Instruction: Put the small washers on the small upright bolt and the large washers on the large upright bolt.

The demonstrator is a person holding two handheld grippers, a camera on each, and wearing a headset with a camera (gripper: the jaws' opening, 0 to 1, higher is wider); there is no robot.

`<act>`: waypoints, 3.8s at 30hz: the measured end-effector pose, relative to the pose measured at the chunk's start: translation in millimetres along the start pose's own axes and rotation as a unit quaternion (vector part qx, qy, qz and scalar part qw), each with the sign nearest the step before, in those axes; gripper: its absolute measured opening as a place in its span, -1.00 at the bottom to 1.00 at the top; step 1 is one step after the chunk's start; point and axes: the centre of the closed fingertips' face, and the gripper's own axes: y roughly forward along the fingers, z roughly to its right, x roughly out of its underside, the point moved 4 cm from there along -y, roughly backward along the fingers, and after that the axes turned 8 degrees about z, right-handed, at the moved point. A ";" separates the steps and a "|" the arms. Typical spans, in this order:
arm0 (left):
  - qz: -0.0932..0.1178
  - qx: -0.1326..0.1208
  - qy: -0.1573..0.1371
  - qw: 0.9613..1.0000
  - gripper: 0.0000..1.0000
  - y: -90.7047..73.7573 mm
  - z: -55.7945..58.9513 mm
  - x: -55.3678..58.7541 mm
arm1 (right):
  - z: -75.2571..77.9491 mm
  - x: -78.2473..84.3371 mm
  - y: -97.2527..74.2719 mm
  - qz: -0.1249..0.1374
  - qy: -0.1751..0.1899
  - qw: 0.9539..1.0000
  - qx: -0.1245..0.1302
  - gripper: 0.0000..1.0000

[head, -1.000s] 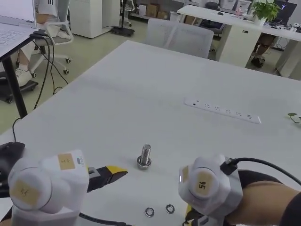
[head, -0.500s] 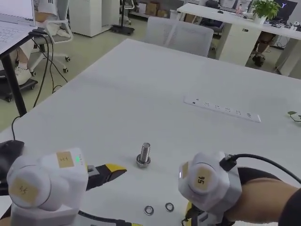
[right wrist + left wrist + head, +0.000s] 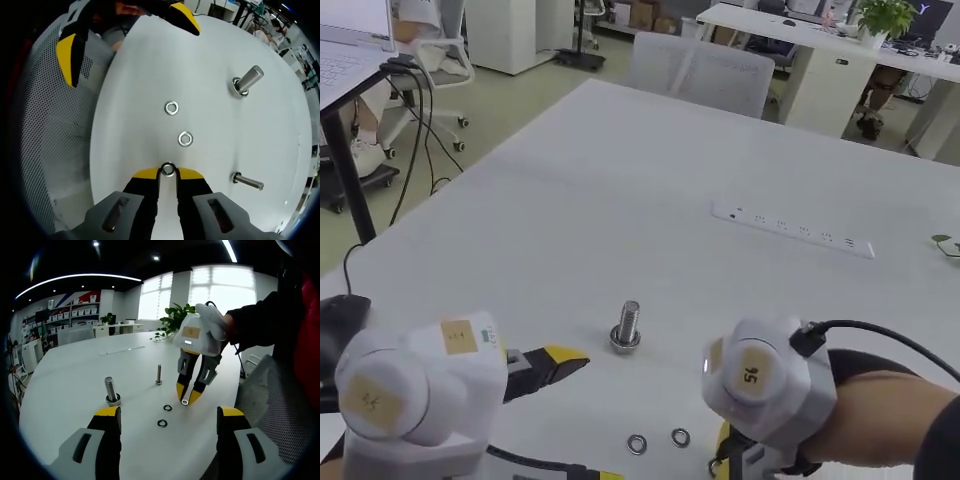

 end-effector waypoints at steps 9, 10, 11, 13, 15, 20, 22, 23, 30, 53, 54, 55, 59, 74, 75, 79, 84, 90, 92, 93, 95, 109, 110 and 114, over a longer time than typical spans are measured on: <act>0.000 0.003 -0.001 1.000 0.56 1.5 -0.8 0.1 | 4.8 0.8 -8.8 0.000 0.007 1.000 0.004 -0.72; 0.000 0.003 -0.001 1.000 0.56 1.6 -0.9 0.1 | 5.2 1.3 -9.8 -0.001 0.009 1.000 0.003 -0.72; -0.001 0.003 -0.001 1.000 0.56 1.7 -1.1 0.2 | 6.3 1.8 -11.1 0.000 0.009 1.000 0.004 -0.72; -0.001 0.004 -0.001 1.000 0.56 2.1 -1.5 0.0 | 7.2 3.4 -13.3 -0.002 0.012 1.000 0.005 -0.72; -0.001 0.004 0.000 1.000 0.56 2.5 -2.1 -0.3 | 8.6 5.5 -16.1 -0.005 0.012 1.000 0.005 -0.72; -0.002 0.005 -0.001 1.000 0.56 3.5 -2.6 -0.4 | 11.2 9.9 -24.2 -0.006 0.019 1.000 0.005 -0.72; -0.002 0.006 -0.001 1.000 0.56 4.1 -2.8 -0.4 | 12.5 11.8 -28.1 -0.007 0.023 1.000 0.005 -0.72; -0.003 0.006 -0.001 1.000 0.56 4.2 -2.7 -0.4 | 12.8 12.2 -29.2 -0.007 0.024 1.000 0.005 -0.72; -0.005 0.007 -0.001 1.000 0.56 4.4 -2.7 -0.1 | 16.5 16.8 -39.9 -0.007 0.034 0.999 0.007 -0.72; -0.006 0.009 -0.001 1.000 0.55 5.0 -2.6 1.3 | 47.2 5.6 -92.5 0.009 0.033 0.998 0.047 -0.72; -0.006 0.009 -0.001 1.000 0.55 5.0 -2.6 1.4 | 50.0 4.6 -94.5 0.008 0.030 0.998 0.049 -0.72; -0.006 0.009 -0.001 1.000 0.55 4.9 -2.5 1.5 | 52.0 3.9 -95.9 0.007 0.029 0.998 0.050 -0.72; -0.007 0.009 -0.002 1.000 0.55 4.5 -2.4 2.4 | 62.3 -2.3 -101.7 0.008 0.022 0.998 0.057 -0.72; -0.008 0.002 -0.007 1.000 0.55 1.8 -5.8 5.8 | 89.2 -10.7 -91.8 -0.001 0.007 0.999 0.052 -0.72; -0.008 0.001 -0.007 1.000 0.55 1.7 -6.2 6.0 | 89.7 -10.4 -90.6 -0.001 0.008 0.999 0.051 -0.72; -0.010 0.000 -0.009 1.000 0.55 2.0 -6.9 7.2 | 91.2 -7.1 -86.1 -0.008 0.008 0.999 0.048 -0.72; -0.012 0.000 -0.010 1.000 0.55 3.1 -7.9 8.2 | 94.1 -2.2 -80.2 -0.016 0.010 0.999 0.043 -0.72; -0.013 -0.001 -0.012 1.000 0.55 3.9 -8.1 9.3 | 94.4 -2.1 -73.7 -0.019 0.011 0.999 0.035 -0.72; -0.014 -0.001 -0.013 1.000 0.55 3.9 -8.1 10.1 | 94.1 -1.6 -72.0 -0.021 0.009 0.999 0.033 -0.72; -0.014 -0.002 -0.013 1.000 0.55 3.8 -8.2 10.3 | 93.9 -1.3 -71.3 -0.022 0.009 0.999 0.031 -0.72; -0.014 -0.003 -0.015 1.000 0.55 3.8 -8.1 10.8 | 94.4 -0.9 -69.7 -0.023 0.008 0.999 0.030 -0.72; -0.019 -0.007 -0.018 1.000 0.55 3.2 -8.2 14.2 | 94.0 2.3 -59.7 -0.028 0.006 0.999 0.022 -0.72; -0.019 -0.007 -0.020 1.000 0.55 3.3 -8.3 14.1 | 94.2 2.5 -58.8 -0.028 0.007 0.999 0.021 -0.72; -0.020 -0.008 -0.019 1.000 0.55 2.9 -8.6 14.4 | 95.6 3.0 -55.6 -0.028 0.007 0.999 0.020 -0.72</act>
